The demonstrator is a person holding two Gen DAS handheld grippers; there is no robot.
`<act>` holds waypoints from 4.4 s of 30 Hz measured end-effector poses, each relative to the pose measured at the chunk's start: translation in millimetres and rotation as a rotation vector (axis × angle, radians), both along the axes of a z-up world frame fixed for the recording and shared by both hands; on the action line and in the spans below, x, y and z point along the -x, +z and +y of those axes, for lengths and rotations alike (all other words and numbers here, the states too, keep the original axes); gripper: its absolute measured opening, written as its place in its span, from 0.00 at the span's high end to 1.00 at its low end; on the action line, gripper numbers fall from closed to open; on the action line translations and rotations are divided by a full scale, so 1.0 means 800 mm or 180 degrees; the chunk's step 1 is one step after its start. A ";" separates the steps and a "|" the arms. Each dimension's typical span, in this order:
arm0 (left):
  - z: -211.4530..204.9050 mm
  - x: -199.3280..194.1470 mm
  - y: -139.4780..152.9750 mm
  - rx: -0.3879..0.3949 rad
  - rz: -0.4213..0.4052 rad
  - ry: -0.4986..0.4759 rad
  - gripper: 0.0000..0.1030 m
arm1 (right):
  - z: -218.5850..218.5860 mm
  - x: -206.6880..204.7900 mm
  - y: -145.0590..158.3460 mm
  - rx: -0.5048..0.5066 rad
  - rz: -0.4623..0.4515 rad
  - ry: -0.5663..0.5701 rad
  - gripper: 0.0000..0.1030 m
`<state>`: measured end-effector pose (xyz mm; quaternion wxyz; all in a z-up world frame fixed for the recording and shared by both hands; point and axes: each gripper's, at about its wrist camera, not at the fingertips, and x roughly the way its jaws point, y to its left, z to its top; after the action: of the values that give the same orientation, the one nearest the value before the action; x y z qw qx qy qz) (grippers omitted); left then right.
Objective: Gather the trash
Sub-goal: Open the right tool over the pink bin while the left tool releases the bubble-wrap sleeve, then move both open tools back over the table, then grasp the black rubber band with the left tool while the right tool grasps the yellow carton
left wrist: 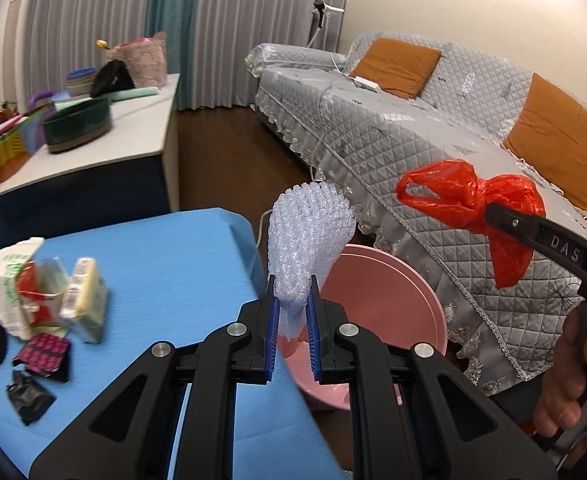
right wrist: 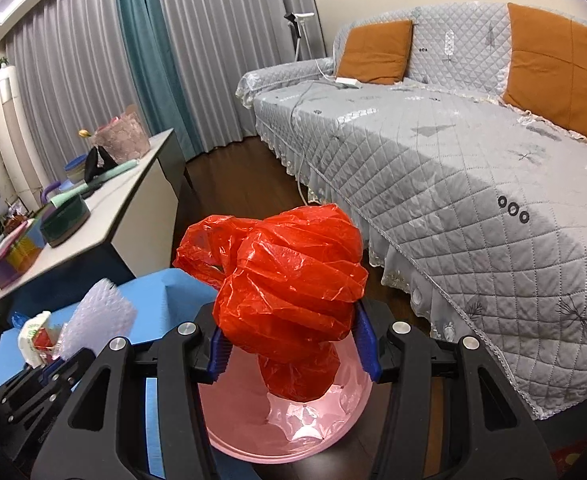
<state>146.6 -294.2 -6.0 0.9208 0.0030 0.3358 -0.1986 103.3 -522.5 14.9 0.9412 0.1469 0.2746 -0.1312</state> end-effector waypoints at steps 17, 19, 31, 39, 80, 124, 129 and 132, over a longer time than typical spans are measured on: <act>-0.054 -0.042 -0.041 -0.0088 0.0231 -0.0182 0.88 | -0.020 -0.016 -0.026 -0.0084 0.0146 -0.0086 0.50; -0.055 -0.044 -0.043 -0.0078 0.0253 -0.0196 0.88 | -0.018 -0.016 -0.026 -0.0082 0.0150 -0.0075 0.50; -0.040 -0.045 -0.044 0.0029 0.0362 -0.0112 0.49 | -0.014 -0.020 -0.026 0.0002 0.0197 -0.0110 0.33; -0.008 -0.029 -0.024 0.0079 0.0274 -0.0039 0.49 | -0.003 -0.021 -0.018 0.0045 0.0143 -0.0061 0.26; 0.346 0.055 0.019 -0.0019 -0.0244 0.1239 0.41 | 0.291 -0.021 0.019 0.0288 -0.0239 0.1020 0.34; 0.396 -0.051 -0.105 -0.0163 0.0675 0.1718 0.52 | 0.397 -0.150 -0.110 0.0232 0.0593 0.1687 0.49; 0.393 -0.052 -0.107 -0.0178 0.0702 0.1686 0.68 | 0.397 -0.151 -0.112 0.0235 0.0622 0.1703 0.62; 0.392 -0.052 -0.106 -0.0190 0.0694 0.1665 0.75 | 0.395 -0.151 -0.112 0.0239 0.0626 0.1694 0.66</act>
<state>188.1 19.7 -90.7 0.8987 -0.0780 0.4278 0.0566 223.8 -206.5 -74.4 0.9161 0.0213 0.3884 0.0967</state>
